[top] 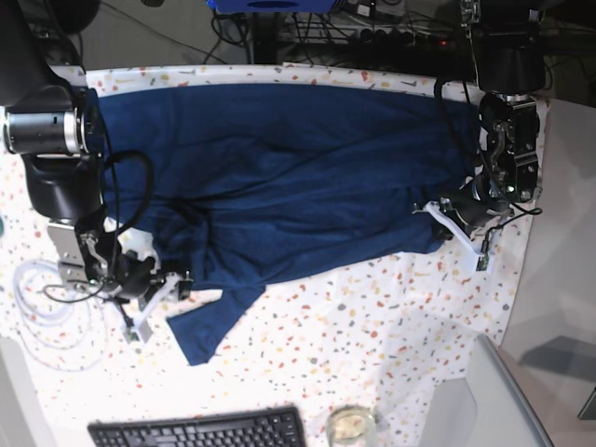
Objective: Layout the t-shirt on the table in an organized manner, then fold the t-shirt properly
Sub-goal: 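Pull the grasped shirt edge with the right gripper toward the keyboard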
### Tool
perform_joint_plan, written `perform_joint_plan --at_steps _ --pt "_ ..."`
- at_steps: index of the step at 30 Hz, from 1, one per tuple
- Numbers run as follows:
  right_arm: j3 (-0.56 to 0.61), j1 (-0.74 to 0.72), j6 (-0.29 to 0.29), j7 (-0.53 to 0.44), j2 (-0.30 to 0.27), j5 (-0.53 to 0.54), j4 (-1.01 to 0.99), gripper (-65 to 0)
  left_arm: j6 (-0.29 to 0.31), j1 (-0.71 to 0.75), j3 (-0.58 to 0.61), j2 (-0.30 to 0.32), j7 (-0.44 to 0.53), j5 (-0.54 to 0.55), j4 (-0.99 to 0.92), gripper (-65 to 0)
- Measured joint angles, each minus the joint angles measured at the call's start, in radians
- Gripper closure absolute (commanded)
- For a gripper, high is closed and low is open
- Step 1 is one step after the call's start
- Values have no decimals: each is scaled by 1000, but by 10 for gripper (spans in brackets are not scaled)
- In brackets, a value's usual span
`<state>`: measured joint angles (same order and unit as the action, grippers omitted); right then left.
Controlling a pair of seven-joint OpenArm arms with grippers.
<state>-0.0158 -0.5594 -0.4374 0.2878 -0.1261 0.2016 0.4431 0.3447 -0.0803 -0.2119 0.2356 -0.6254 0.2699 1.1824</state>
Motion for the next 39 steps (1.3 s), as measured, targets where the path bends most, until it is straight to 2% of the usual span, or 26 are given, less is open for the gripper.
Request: perform_joint_plan --at_steps 2,4,8,9,11,13,20,28,36,39 --pt "0 8 0 0 0 -1 -9 -324 0 0 -2 0 0 0 0 0" --pt "0 9 0 -5 0 0 -9 -279 0 -1 -1 -1 1 1 0 0" --pt "0 6 0 -8 3 1 -6 -39 0 0 -2 1 0 0 0 0" --pt "0 6 0 -6 3 0 -5 0 0 0 -2 1 0 0 0 0" --pt "0 6 0 -6 0 0 -5 -14 0 -2 -2 0 0 0 0 0" --pt "0 6 0 -4 -3 0 2 0 0 -2 -2 0 0 0 0 0" --pt "0 6 0 0 -5 0 161 0 0 -3 0 1 0 0 0 0" --pt "3 5 0 9 -5 -5 255 0 0 -3 -1 1 0 0 5 0" --pt "201 -22 -5 0 -49 -5 322 0 0 -2 -2 1 -11 0 58 0" --pt "227 -25 -5 -48 -50 -4 323 0 1 -6 -2 0 -11 1 92 0"
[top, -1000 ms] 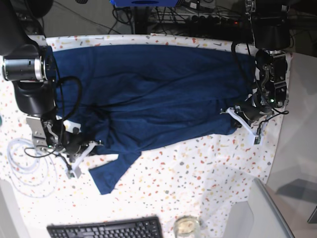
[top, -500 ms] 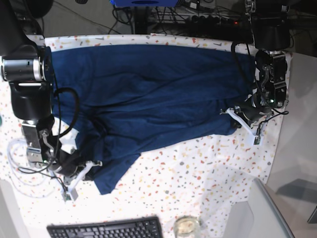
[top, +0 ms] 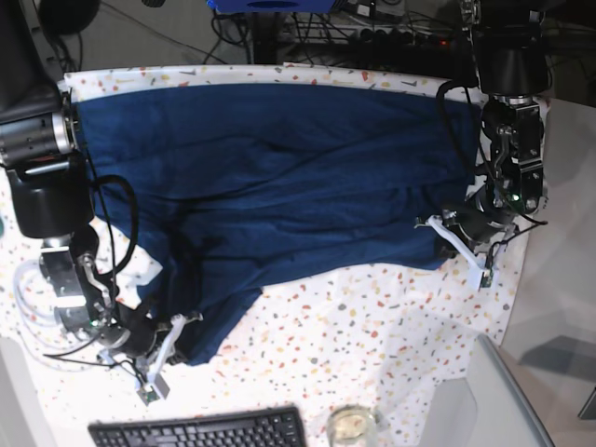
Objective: Layout the t-shirt on the table in an organized manner, then fold the t-shirt properly
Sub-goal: 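Pull the grasped shirt edge with the right gripper toward the keyboard, then drag the shirt edge with the right gripper back toward its corner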
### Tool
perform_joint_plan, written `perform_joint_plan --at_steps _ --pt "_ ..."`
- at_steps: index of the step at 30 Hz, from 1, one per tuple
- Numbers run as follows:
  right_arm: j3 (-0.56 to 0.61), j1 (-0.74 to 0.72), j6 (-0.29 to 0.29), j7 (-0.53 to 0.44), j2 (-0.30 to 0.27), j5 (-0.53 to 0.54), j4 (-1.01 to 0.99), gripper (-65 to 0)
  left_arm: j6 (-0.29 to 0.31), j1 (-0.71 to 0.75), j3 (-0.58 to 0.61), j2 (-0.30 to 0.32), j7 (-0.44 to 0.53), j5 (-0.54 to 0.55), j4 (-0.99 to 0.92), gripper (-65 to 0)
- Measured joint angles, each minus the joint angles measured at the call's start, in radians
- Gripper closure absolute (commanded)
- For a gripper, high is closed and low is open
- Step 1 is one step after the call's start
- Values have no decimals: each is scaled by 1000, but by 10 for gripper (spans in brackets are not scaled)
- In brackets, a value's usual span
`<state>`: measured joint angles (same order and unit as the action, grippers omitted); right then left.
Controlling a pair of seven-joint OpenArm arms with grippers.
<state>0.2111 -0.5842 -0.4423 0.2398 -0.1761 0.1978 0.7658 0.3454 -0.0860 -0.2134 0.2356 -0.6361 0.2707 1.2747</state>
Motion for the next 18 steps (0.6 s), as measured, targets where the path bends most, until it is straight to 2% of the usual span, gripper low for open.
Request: perform_joint_plan --at_steps 7,18 --pt "0 -43 -3 -13 -36 0 0 0 0 0 1 2 -37 0 6 0" --pt "2 -95 -3 -19 -28 -1 0 0 0 1 4 1 -39 0 5 0"
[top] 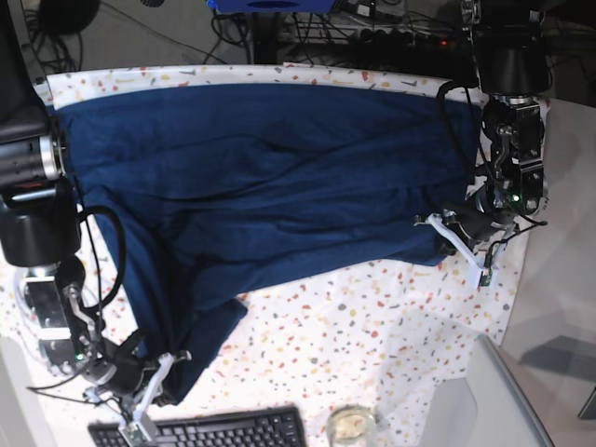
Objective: Layout the t-shirt on the table in an organized manner, then fold the t-shirt properly
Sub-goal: 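Drag the shirt edge with the right gripper back toward its corner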
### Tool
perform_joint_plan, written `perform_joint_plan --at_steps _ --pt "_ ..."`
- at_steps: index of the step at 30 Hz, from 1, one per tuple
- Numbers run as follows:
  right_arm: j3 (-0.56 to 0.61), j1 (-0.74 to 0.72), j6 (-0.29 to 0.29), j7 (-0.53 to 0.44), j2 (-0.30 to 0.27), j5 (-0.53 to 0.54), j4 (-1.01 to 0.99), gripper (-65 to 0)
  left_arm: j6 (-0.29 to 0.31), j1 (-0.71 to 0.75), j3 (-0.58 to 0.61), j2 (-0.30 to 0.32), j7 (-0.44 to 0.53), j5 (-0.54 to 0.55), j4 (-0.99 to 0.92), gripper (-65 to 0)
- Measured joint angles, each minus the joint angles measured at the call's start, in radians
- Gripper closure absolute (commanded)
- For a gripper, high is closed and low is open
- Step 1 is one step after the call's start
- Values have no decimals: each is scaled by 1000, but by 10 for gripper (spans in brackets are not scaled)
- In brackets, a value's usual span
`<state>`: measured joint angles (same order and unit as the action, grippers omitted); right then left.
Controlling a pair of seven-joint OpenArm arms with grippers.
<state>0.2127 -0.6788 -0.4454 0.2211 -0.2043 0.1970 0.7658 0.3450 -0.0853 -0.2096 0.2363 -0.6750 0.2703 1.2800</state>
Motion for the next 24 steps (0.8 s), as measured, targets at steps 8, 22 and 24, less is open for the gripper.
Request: perform_joint_plan --at_steps 8,22,24 --pt "0 -12 0 -1 6 1 -98 -315 0 0 2 0 -3 0 0 0" --pt "-87 126 10 124 -100 0 -115 -422 3 0 2 -50 5 -192 0 0" --pt "-91 161 6 130 -89 -2 -118 -455 3 0 2 -57 4 -192 0 0"
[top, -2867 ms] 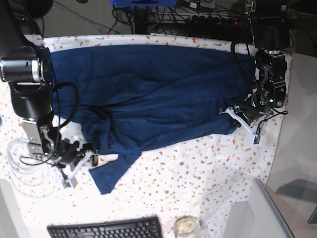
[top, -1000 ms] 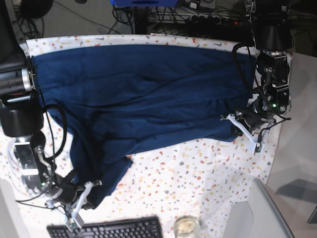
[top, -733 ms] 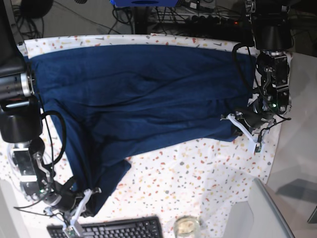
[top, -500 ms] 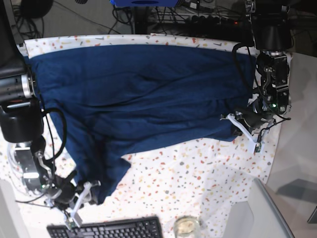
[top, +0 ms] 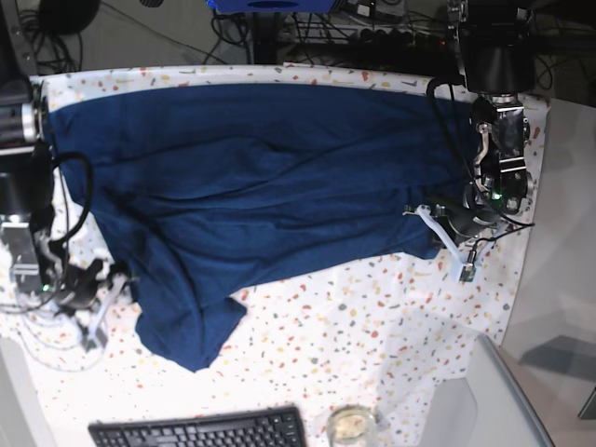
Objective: Layout the t-shirt on the table in an organized manner, then fold the t-shirt properly
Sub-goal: 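Drag the shirt edge with the right gripper back toward its corner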
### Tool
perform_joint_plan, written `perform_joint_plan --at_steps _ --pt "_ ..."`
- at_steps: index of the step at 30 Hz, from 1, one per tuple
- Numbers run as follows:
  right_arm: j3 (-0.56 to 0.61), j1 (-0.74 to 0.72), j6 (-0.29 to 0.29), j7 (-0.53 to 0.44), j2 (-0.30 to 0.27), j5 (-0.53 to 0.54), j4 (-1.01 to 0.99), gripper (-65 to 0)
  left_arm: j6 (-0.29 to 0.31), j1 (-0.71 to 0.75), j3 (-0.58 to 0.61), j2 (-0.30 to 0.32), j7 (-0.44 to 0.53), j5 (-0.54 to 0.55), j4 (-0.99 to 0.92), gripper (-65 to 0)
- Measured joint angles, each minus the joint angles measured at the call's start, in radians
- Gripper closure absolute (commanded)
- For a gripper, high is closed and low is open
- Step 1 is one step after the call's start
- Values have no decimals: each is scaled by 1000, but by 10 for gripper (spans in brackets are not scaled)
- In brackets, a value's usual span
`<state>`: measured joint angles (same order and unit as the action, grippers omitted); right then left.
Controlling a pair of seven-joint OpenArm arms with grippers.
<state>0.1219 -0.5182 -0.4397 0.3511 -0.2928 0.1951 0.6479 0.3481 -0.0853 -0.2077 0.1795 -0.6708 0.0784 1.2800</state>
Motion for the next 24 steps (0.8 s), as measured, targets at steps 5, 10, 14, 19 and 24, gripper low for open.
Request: perform_joint_plan --at_steps 5,10,14,19,24 --pt "2 6 -5 -31 0 7 -4 -461 0 -1 0 -2 0 0 0 0" --pt "3 19 -5 -113 1 8 -124 -461 0 2 0 -2 0 0 27 0" --pt "2 13 -5 -162 0 10 -201 -459 0 2 -5 -2 0 1 42 0" --pt "2 13 -5 -159 0 7 -202 -432 0 5 -5 -2 -3 0 42 0" --pt "3 16 -5 -160 -1 7 -201 -81 0 3 -2 -2 -4 -2 42 0"
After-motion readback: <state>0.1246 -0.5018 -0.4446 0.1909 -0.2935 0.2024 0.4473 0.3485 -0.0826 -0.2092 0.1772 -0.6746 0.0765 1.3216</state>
